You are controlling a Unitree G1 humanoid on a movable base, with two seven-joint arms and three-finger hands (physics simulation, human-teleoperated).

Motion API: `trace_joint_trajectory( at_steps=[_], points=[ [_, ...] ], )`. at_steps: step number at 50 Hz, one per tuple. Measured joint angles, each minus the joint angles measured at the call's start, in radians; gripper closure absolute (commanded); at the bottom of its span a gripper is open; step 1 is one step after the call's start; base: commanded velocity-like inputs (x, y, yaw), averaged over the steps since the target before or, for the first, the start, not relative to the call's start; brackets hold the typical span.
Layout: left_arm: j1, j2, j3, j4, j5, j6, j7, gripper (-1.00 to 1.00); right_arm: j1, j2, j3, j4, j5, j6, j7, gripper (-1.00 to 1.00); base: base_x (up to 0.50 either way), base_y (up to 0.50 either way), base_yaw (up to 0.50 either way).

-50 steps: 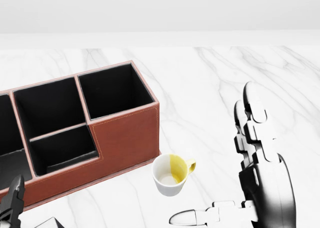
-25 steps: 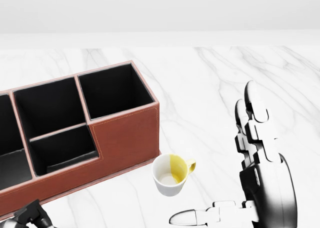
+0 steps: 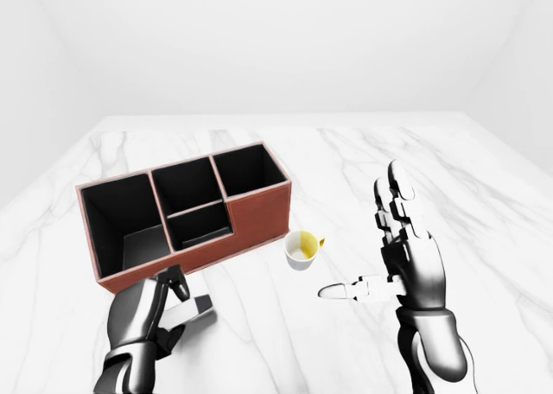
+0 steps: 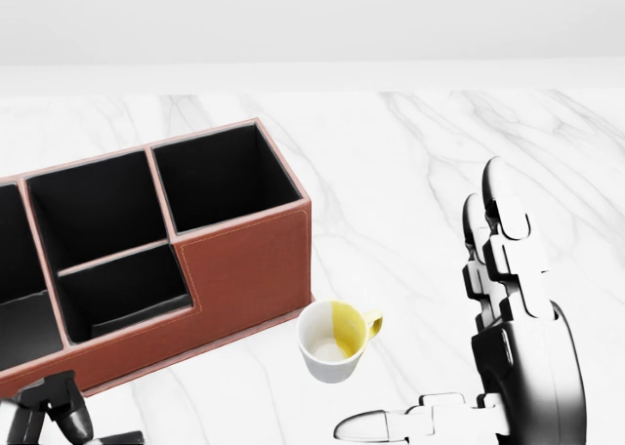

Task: Pick up the book and place it in the front compartment of the caddy.

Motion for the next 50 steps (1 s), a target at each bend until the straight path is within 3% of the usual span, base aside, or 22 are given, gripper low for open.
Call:
trace_joint_trajectory(
  at_steps=[8, 19, 24, 31, 37, 50],
  points=[
    [-0.007, -0.015, 0.028, -0.104, 0.002, 0.000, -0.056, 0.98, 0.001, 0.001, -0.005, 0.001, 0.004, 0.000, 0.003, -1.00, 0.00, 0.00, 0.00],
    [-0.062, -0.031, 0.087, -0.276, -0.024, 0.007, -0.204, 0.97, 0.003, 0.002, -0.011, -0.002, 0.008, 0.000, 0.005, -1.00, 0.00, 0.00, 0.00],
    [-0.117, -0.024, 0.098, -0.372, -0.035, 0.053, -0.294, 0.97, 0.004, 0.002, -0.012, -0.004, 0.009, 0.000, 0.006, -1.00, 0.00, 0.00, 0.00],
    [-0.245, 0.013, 0.089, -0.486, -0.012, 0.175, -0.429, 0.97, 0.008, 0.002, -0.013, -0.012, 0.010, 0.000, 0.007, -1.00, 0.00, 0.00, 0.00],
    [-0.387, 0.071, 0.067, -0.515, 0.026, 0.175, -0.518, 0.97, 0.009, 0.002, -0.014, -0.017, 0.010, 0.000, 0.007, -1.00, 0.00, 0.00, 0.00],
    [-0.628, 0.169, 0.013, -0.461, 0.088, 0.175, -0.611, 0.97, 0.011, 0.002, -0.017, -0.020, 0.011, 0.000, 0.008, -1.00, 0.00, 0.00, 0.00]
  ],
)
